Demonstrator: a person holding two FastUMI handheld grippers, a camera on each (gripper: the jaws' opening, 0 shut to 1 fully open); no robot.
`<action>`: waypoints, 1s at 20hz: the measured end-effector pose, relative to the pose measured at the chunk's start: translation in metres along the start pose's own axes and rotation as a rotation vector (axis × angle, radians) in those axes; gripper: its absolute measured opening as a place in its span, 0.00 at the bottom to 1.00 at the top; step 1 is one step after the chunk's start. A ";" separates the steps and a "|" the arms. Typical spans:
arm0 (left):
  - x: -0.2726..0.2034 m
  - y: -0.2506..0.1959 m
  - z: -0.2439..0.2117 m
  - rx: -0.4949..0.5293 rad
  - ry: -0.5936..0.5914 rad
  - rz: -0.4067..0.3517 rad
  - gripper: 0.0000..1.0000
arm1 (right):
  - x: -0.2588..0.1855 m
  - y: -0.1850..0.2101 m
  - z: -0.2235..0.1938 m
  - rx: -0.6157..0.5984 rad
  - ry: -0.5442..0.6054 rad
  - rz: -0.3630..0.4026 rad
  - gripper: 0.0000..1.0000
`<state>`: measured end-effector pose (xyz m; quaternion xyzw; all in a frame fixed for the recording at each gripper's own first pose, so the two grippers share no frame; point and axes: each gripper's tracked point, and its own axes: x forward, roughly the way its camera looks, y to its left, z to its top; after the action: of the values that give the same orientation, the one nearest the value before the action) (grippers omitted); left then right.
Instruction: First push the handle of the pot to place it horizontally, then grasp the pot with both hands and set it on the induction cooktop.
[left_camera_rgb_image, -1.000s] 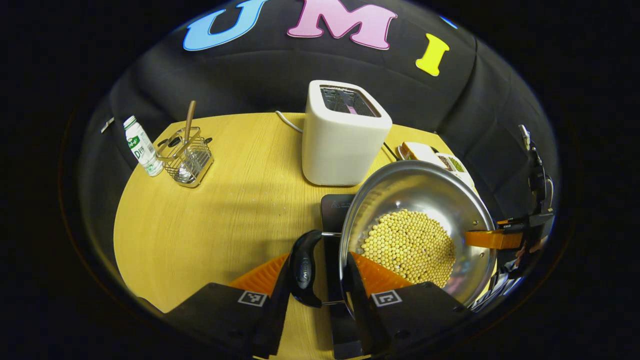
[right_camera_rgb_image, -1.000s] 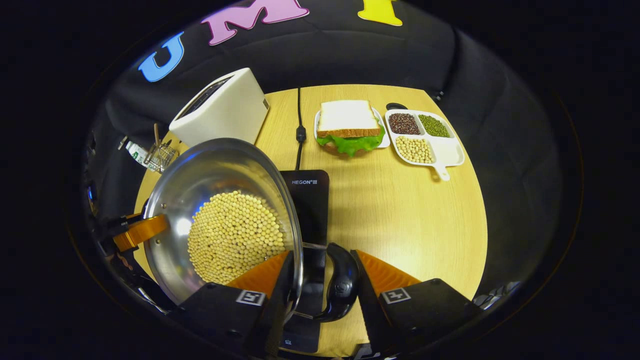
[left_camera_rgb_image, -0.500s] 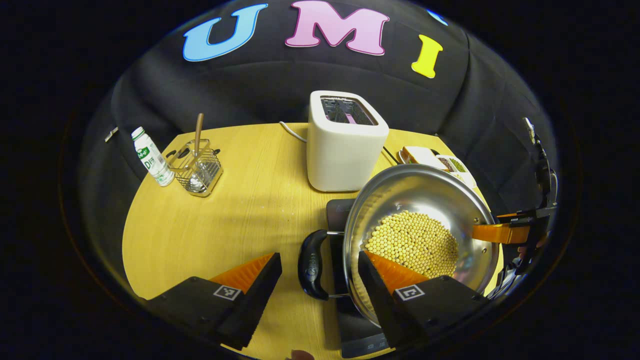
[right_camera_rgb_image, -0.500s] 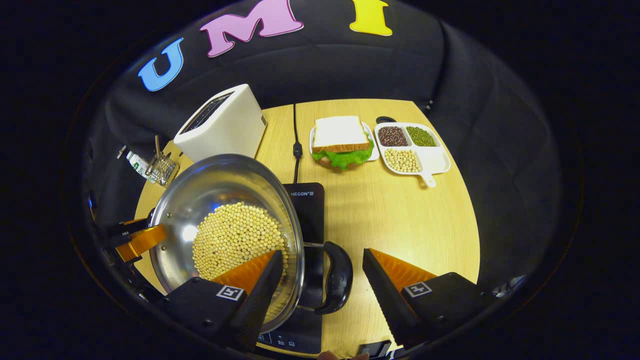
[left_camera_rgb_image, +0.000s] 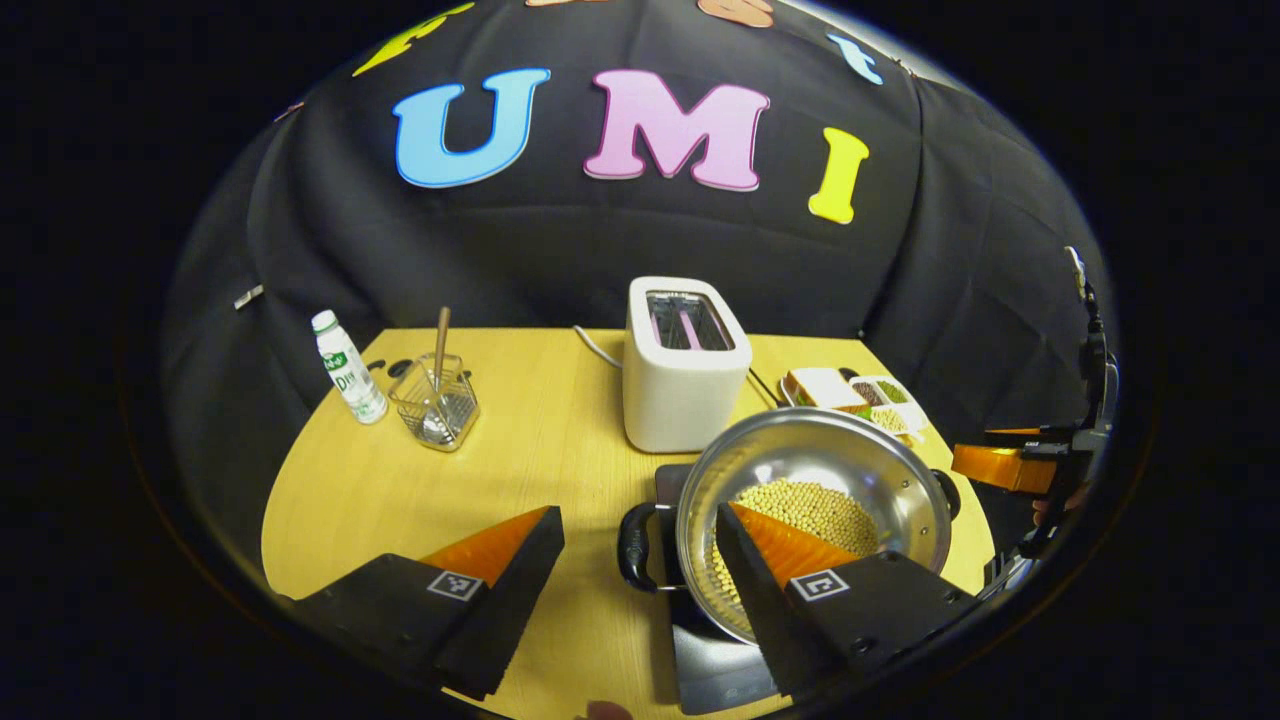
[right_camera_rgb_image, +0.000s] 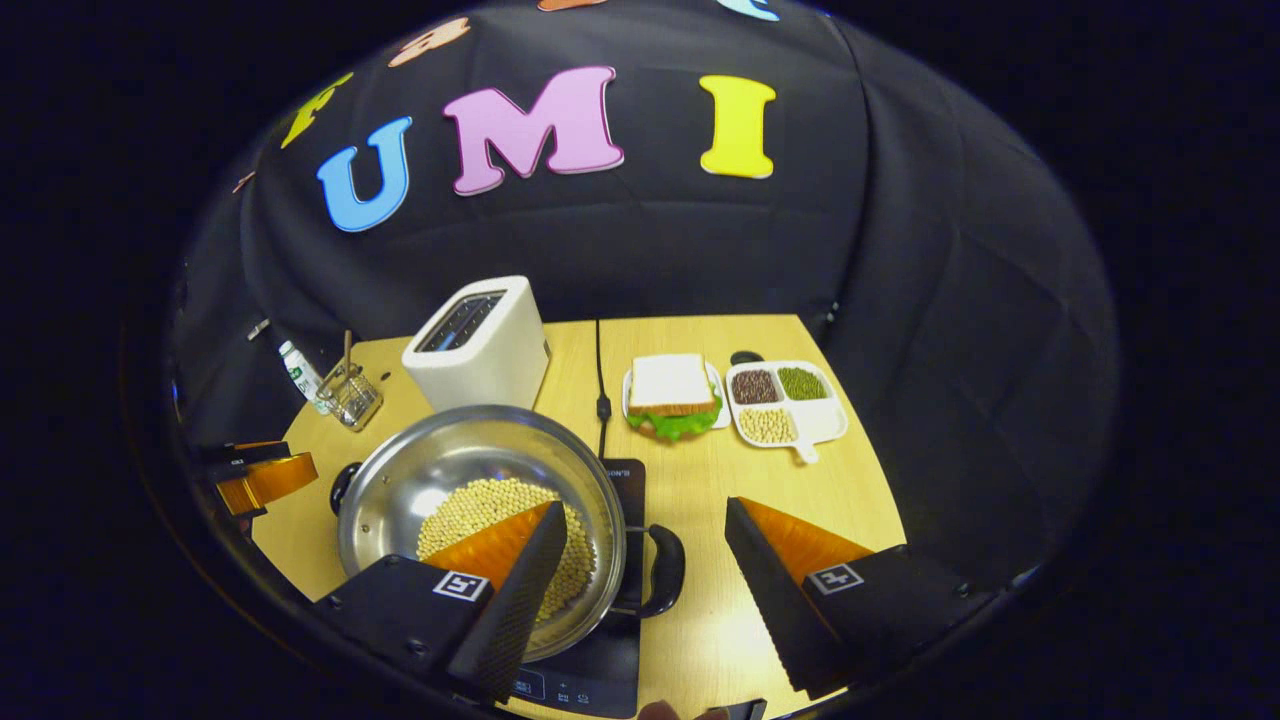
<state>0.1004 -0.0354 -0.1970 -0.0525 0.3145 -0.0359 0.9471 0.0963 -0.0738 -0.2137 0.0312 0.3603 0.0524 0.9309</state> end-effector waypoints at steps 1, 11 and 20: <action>-0.008 0.000 0.005 0.002 -0.023 -0.001 0.96 | -0.009 0.003 0.009 -0.010 -0.040 -0.002 0.99; -0.109 0.014 0.083 0.060 -0.363 0.008 0.95 | -0.110 0.046 0.082 -0.103 -0.399 -0.028 0.99; -0.176 0.011 0.094 0.112 -0.520 -0.016 0.95 | -0.177 0.088 0.102 -0.147 -0.580 -0.038 0.98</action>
<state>0.0162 0.0010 -0.0193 -0.0101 0.0575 -0.0460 0.9972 0.0285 -0.0096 -0.0120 -0.0293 0.0752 0.0498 0.9955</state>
